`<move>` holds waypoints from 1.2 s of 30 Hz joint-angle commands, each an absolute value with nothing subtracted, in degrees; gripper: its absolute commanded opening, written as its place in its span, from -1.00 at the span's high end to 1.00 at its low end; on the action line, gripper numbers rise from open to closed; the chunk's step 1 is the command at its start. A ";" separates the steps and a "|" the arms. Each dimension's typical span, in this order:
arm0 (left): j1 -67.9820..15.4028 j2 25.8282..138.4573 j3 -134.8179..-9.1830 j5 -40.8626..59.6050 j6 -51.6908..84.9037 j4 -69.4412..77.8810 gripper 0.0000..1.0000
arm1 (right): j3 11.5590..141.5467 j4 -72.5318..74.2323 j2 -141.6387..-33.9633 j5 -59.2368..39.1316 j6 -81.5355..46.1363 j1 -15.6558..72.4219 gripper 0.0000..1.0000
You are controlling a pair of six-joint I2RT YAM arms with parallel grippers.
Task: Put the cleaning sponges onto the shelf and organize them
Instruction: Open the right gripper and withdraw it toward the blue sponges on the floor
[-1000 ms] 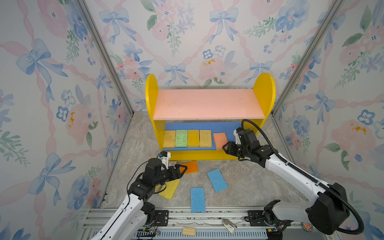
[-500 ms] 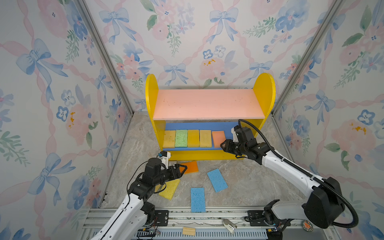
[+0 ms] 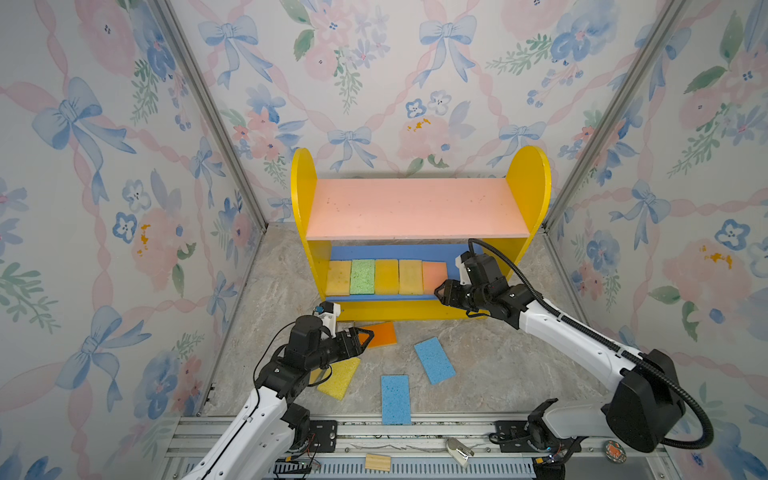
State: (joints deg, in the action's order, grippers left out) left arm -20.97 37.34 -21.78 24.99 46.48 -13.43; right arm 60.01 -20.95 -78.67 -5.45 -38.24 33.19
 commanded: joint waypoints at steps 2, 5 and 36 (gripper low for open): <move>-20.46 37.41 -23.07 25.88 45.38 -13.80 -0.63 | 61.30 -23.51 -74.71 -3.79 -36.61 33.66 -0.21; -20.21 37.34 -23.12 26.18 45.43 -13.84 -0.63 | 60.96 -24.74 -71.65 -3.64 -36.16 33.71 -0.42; -27.31 33.92 -16.89 23.64 54.14 -15.02 -0.96 | 49.92 -35.68 -84.47 9.70 -31.32 60.28 -0.94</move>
